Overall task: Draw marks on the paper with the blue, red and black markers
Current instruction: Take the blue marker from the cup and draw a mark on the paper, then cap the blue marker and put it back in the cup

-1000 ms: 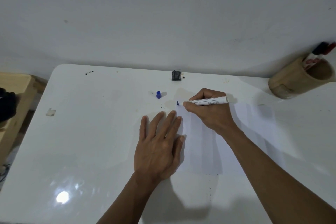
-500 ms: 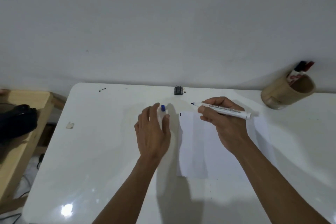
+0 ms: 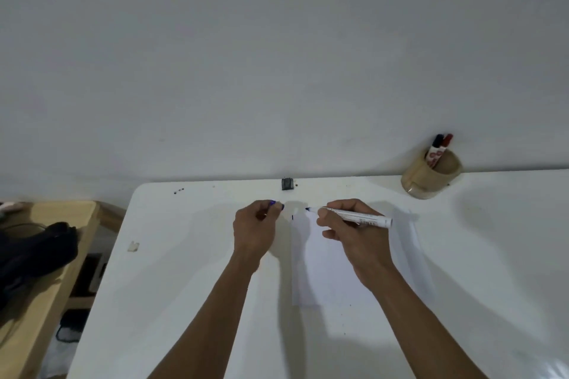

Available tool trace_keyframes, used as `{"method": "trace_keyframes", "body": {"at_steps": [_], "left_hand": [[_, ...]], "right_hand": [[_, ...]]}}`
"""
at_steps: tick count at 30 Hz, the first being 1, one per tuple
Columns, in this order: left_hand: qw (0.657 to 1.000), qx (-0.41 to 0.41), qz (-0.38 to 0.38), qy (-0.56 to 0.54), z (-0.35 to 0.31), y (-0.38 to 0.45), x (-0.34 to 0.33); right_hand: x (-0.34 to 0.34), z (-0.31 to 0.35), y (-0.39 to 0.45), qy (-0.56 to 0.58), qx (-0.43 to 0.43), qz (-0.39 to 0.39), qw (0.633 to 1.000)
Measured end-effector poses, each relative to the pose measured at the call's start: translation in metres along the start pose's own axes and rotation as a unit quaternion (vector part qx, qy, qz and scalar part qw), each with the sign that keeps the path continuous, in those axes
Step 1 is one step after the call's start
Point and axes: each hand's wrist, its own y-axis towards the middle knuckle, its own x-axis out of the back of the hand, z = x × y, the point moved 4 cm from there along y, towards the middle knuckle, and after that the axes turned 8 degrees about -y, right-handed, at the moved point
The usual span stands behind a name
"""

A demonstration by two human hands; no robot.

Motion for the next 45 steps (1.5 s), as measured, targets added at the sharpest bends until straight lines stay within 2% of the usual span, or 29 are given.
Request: {"method": "trace_keyframes", "body": {"at_steps": [2,5,9,15,24,28,32,35,36,38,41,45], "left_hand": [[0.991,0.042,0.015,-0.124,-0.017,-0.02,-0.002],[0.958,0.093,0.054,-0.265,-0.038,-0.042,-0.007],[0.92,0.133,0.093,-0.357,-0.057,-0.064,-0.013],[0.921,0.116,0.116,-0.353,-0.069,-0.081,-0.017],[0.938,0.05,0.131,-0.319,-0.074,-0.092,-0.026],[0.945,0.035,0.142,-0.292,-0.074,-0.09,-0.034],[0.956,0.021,0.148,-0.252,-0.069,-0.086,-0.044],[0.954,0.018,0.134,-0.268,-0.069,-0.078,-0.05],[0.956,0.008,0.128,-0.262,-0.071,-0.075,-0.052],[0.964,-0.022,0.135,-0.23,-0.079,-0.071,-0.06],[0.968,-0.066,0.164,-0.18,-0.096,-0.075,-0.083],[0.965,-0.145,0.203,-0.082,-0.116,-0.083,-0.126]], "right_hand": [[-0.004,0.019,-0.005,0.005,0.026,-0.002,1.0],[-0.008,0.045,-0.015,-0.015,0.079,-0.009,0.997],[-0.01,0.066,-0.028,-0.043,0.121,-0.022,0.991],[-0.007,0.072,-0.037,-0.039,0.129,-0.034,0.99],[0.001,0.062,-0.035,-0.018,0.08,-0.038,0.996],[0.007,0.054,-0.034,0.05,0.043,-0.048,0.997],[0.015,0.051,-0.034,0.097,0.001,-0.01,0.995],[0.039,0.052,-0.034,0.167,-0.04,-0.04,0.984],[0.052,0.055,-0.033,0.143,-0.033,-0.059,0.987],[0.075,0.062,-0.028,-0.014,0.021,-0.076,0.997],[0.095,0.07,-0.019,-0.234,0.086,-0.069,0.966],[0.115,0.078,-0.001,-0.333,0.143,-0.068,0.929]]}}
